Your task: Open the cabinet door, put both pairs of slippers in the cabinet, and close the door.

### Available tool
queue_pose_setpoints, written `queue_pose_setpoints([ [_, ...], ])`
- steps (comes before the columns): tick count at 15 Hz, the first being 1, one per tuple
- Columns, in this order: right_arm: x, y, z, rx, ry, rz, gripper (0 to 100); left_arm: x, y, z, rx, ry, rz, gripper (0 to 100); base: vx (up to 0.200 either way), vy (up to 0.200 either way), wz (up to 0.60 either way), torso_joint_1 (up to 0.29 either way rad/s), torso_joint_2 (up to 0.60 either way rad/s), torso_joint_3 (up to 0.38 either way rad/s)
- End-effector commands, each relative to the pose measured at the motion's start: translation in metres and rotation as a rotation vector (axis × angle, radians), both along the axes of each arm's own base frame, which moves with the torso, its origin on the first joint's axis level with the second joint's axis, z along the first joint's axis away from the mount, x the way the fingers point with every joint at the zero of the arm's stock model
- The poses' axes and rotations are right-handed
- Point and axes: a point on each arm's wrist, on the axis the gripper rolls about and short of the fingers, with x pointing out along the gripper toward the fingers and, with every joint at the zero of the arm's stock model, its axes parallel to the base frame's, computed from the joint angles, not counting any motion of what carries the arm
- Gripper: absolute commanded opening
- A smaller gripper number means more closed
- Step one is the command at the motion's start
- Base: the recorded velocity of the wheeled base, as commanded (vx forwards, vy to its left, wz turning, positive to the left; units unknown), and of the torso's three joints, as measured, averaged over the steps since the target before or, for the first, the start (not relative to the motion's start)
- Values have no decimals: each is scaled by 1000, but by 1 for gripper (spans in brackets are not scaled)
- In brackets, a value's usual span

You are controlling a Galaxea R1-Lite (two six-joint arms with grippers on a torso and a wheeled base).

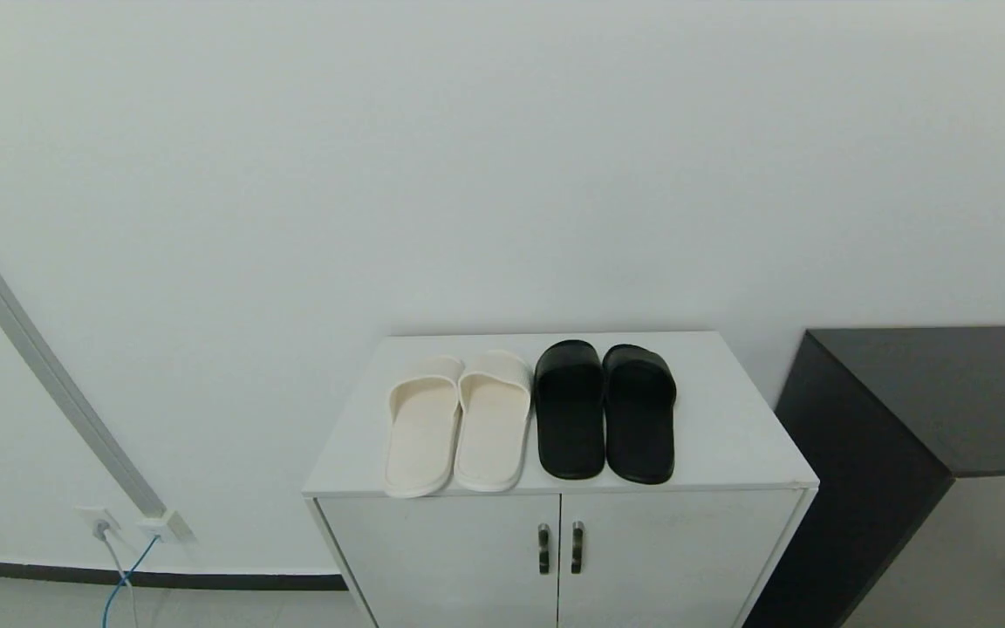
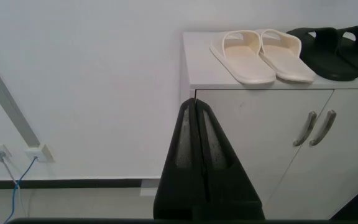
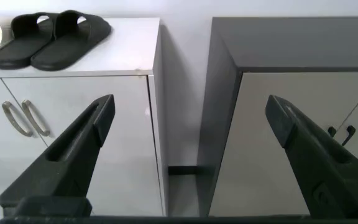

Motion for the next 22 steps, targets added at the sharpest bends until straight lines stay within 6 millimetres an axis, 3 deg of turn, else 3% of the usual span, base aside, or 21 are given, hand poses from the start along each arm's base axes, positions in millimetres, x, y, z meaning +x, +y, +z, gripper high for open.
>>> queue_pose_setpoints([
  [1,2,0,2,0,21,0,100,0,0,0,0,2,1,0,0,0,0,0,0,0],
  [4,12,0,55,66,48,4,100,0,0,0,0,0,1,0,0,0,0,0,0,0],
  [7,55,3,62,50,287,148,100,0,0,0,1,2,2,0,0,0,0,0,0,0],
  [11,118,22,82,66,350,304,100,0,0,0,3,0,2,0,0,0,0,0,0,0],
  [15,152,77,106,69,372,373,100,0,0,0,3,0,2,0,0,0,0,0,0,0],
  [17,173,115,116,111,394,374,100,0,0,0,3,0,2,0,0,0,0,0,0,0],
  [22,210,189,108,64,410,302,100,0,0,0,3,0,2,0,0,0,0,0,0,0],
])
